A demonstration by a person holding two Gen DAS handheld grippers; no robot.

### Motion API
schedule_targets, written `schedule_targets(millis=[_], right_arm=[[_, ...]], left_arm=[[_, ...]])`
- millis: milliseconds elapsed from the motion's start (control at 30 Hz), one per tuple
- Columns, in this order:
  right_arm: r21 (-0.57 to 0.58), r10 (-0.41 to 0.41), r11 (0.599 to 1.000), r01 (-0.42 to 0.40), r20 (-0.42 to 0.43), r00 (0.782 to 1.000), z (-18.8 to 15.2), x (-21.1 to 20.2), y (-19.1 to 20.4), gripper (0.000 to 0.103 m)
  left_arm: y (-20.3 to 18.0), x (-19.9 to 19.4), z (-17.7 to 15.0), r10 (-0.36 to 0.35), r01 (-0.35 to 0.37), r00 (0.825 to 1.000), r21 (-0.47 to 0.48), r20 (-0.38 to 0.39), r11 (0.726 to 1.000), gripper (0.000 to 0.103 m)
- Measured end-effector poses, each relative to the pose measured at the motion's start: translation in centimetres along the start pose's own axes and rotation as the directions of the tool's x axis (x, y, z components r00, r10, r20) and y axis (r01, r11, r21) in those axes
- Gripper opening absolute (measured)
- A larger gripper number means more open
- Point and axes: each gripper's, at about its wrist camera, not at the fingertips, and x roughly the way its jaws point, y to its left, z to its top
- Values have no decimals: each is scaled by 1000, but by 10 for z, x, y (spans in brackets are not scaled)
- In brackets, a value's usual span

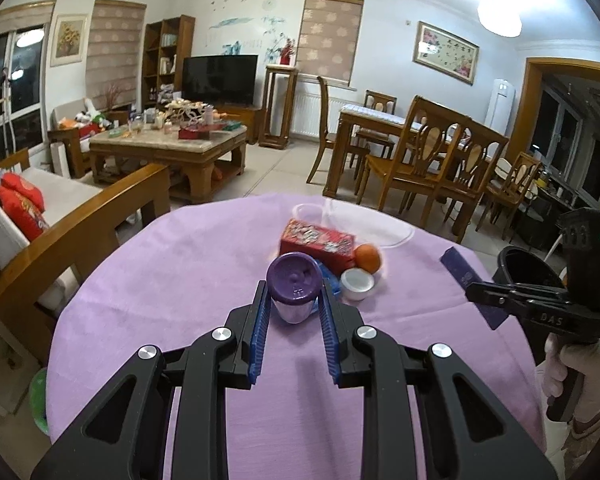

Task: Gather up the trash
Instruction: 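Grasp the purple spray bottle with the left tool, then carry the spray bottle and blue stick with both tools over the bin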

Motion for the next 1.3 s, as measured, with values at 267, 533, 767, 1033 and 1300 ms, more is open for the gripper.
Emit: schedule_targets(millis=[267, 533, 767, 1033, 1300], right_arm=[[30, -22, 999, 21, 48, 999, -3, -32, -16, 7], [91, -89, 993, 79, 115, 989, -13, -87, -60, 7], [160, -174, 976, 147, 173, 969, -29, -147, -113, 7], [243, -262, 947, 211, 204, 943, -59, -197, -169, 7], [326, -314, 916, 235, 217, 924, -88, -228, -217, 7]], left_arm=[[-50, 6, 12, -68, 67, 997, 43, 25, 997, 24], [-130, 15, 23, -168, 162, 985, 127, 45, 979, 24], [-207, 24, 24, -265, 251, 963, 227, 36, 941, 24], [-278, 35, 12, -352, 335, 936, 318, -3, 887, 24], [-328, 58, -6, -398, 392, 915, 368, -62, 843, 24]])
